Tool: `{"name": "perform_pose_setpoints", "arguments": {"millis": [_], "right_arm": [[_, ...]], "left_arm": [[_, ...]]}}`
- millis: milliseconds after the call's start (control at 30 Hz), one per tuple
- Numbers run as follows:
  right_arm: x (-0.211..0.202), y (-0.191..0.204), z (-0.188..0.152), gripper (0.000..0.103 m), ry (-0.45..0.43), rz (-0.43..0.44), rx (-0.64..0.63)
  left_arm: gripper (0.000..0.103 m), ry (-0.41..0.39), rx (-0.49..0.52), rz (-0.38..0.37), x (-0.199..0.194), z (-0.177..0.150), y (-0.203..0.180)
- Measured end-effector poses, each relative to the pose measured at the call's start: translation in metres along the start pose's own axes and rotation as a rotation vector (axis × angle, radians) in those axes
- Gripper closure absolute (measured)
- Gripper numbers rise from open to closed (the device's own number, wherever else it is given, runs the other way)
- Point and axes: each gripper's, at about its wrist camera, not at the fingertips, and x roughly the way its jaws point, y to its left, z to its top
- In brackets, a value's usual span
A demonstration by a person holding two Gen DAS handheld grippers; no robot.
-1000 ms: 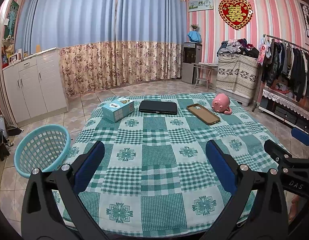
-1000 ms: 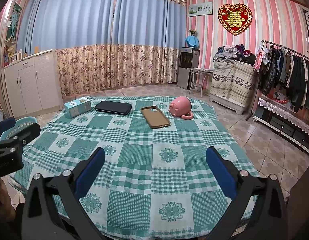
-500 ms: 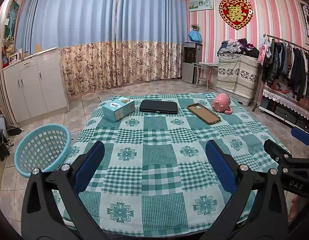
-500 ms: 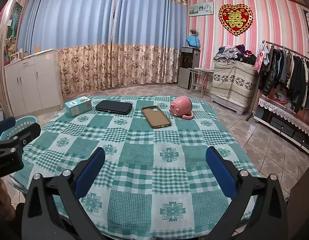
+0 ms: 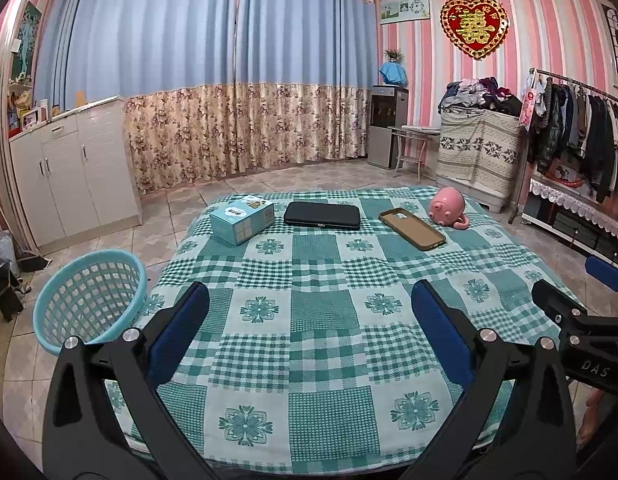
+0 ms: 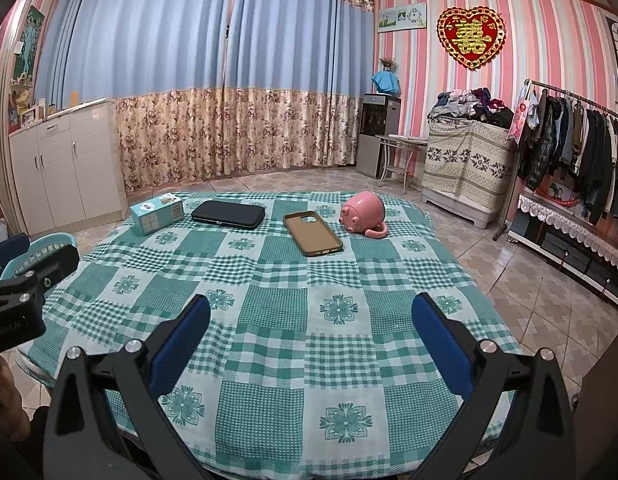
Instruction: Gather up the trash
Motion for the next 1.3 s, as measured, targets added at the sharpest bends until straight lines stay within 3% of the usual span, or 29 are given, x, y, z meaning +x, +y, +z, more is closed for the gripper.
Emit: {"name": "perform_pose_setpoints", "arguments": {"millis": [467, 1300], "right_arm": [[0.0047, 0.0008, 0.0009, 0.005, -0.006, 0.004, -0.011], [0.0091, -0.0004, -0.0001, 0.005, -0.006, 0.006, -0.015]], "left_arm": [[0.005, -0.01, -0.007, 0.037, 0.0036, -0.0023, 0.0022], [0.005, -0.007, -0.006, 0.034, 0.0047, -0.0053, 0.0014]]}}
